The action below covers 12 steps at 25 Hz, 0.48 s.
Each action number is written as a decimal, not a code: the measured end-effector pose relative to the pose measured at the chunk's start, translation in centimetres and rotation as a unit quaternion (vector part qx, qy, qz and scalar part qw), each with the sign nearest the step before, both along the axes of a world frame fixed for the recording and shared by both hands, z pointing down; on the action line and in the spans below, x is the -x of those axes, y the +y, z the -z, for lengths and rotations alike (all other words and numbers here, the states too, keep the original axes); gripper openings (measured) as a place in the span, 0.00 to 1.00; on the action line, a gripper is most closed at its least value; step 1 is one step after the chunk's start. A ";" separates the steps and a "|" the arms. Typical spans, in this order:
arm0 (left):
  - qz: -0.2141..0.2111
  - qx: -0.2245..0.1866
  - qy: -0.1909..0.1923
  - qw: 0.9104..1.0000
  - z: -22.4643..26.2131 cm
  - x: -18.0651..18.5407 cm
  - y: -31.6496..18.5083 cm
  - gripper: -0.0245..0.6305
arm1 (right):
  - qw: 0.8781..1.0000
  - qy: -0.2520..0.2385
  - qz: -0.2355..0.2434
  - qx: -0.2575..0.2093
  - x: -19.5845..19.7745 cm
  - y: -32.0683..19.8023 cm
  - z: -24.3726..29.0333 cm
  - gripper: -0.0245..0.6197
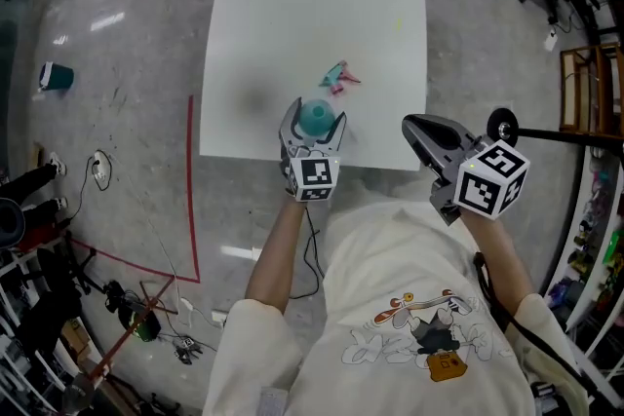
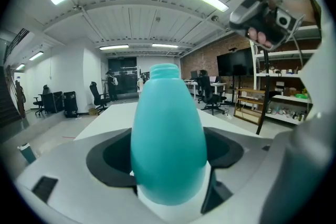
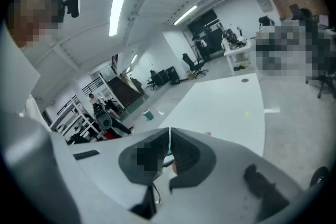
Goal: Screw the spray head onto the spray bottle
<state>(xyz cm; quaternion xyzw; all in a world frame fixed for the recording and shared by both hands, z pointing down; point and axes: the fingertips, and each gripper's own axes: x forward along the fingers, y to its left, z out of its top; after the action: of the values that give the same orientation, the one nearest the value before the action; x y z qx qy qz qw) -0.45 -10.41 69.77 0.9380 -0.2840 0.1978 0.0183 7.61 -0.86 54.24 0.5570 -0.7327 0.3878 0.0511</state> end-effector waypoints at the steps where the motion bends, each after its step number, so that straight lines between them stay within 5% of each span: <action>1: 0.003 -0.002 0.001 1.000 0.9 0.4 0.3 0.65 | 1.000 -0.012 0.021 0.019 0.4 -1.0 -0.9 0.05; 8: 0.019 -0.007 0.019 1.000 6.5 3.7 3.8 0.65 | 0.984 -0.075 0.109 0.121 2.7 -7.1 -7.7 0.06; 12: 0.034 -0.007 0.038 0.999 9.8 4.7 4.8 0.65 | 0.957 -0.135 0.134 0.217 4.0 -9.9 -12.2 0.22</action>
<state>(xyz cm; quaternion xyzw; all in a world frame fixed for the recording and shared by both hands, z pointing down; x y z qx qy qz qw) -5.19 -5.66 60.01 0.9347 -0.3163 0.1593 0.0295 3.61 -10.80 66.42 0.3715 -0.6990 0.5987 0.1224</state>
